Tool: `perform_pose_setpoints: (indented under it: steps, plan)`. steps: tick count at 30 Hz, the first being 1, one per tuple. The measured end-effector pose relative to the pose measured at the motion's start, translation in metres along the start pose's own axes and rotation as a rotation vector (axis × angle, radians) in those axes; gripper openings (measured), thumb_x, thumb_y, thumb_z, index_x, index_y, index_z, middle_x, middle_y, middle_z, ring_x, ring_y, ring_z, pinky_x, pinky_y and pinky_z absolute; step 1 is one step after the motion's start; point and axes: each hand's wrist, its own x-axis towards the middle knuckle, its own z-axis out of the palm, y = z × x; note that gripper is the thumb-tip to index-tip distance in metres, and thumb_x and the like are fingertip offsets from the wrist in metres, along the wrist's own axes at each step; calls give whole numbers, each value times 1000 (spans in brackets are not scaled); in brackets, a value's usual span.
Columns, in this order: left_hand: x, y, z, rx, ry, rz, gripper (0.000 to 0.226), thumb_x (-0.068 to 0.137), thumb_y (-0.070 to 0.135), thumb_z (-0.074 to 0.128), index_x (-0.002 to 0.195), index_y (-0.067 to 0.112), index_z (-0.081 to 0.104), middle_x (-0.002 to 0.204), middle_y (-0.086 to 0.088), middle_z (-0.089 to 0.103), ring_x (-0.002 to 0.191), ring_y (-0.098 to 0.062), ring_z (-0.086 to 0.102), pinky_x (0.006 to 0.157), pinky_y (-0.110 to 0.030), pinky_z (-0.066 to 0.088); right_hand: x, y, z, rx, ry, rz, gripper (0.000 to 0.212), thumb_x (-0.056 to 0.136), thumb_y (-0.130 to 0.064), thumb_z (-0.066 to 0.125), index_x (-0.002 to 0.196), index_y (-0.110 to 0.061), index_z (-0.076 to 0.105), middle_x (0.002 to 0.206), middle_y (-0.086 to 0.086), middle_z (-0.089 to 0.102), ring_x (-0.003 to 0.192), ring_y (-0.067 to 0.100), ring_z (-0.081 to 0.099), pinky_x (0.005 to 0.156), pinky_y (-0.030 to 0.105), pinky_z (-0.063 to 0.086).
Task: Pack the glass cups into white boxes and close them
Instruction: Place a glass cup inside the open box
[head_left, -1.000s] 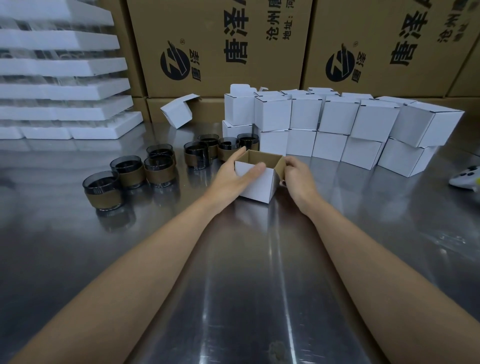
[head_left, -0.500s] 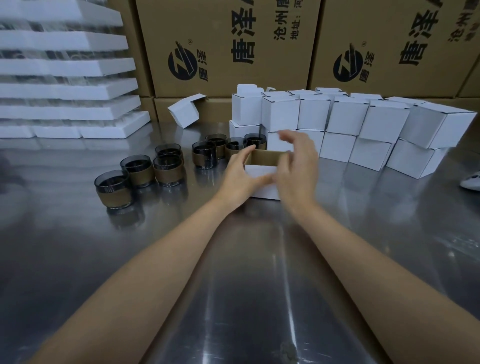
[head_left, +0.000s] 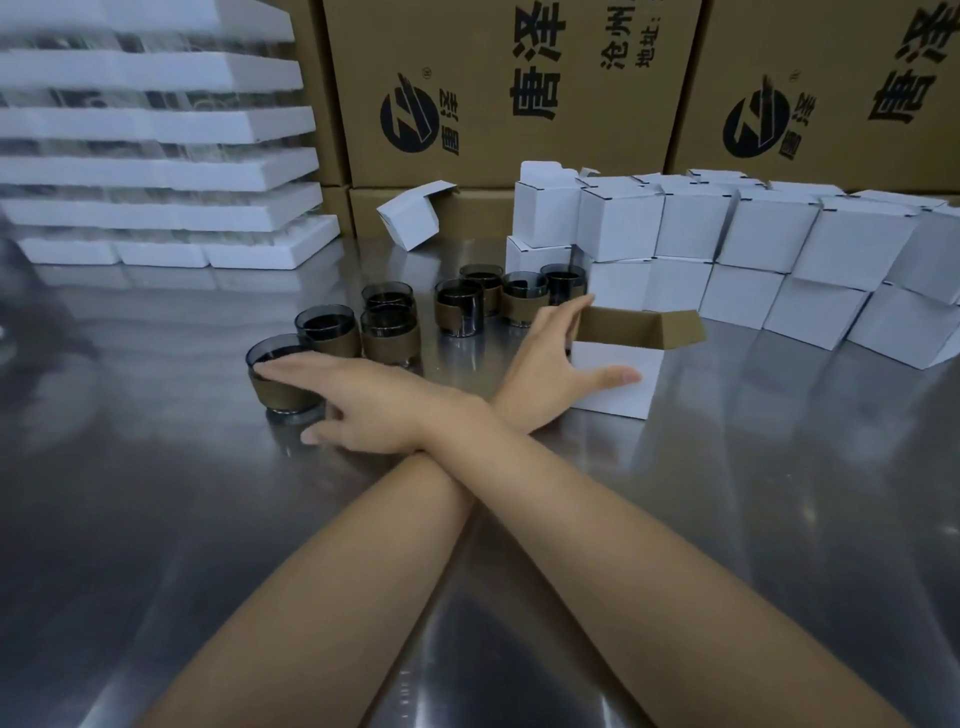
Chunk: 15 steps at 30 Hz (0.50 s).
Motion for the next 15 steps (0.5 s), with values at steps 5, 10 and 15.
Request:
perform_pose_setpoints:
  steps: [5,10,15]
  plan:
    - [4,1,4,-24,7,-14,90,71,37,85,146,22,37,138,6,36,116,3,35,97,-14,27,-8,18,-8,10,178,82,51,94,-29,61,142,-23,46,135,-4,43,90,4,46,79,32,43]
    - [3,3,5,-5,20,-13,89,71,35,86,146,22,38,140,3,36,118,-1,36,97,-16,27,-16,32,-18,-59,249,232,28,89,-46,63,108,-26,68,114,-6,46,100,14,54,77,34,43]
    - [5,4,4,22,-4,-79,87,73,30,85,146,21,38,144,2,36,125,-6,39,94,-12,28,-28,39,-31,-47,314,253,13,89,-38,67,91,-25,71,94,-13,59,95,12,57,75,33,44]
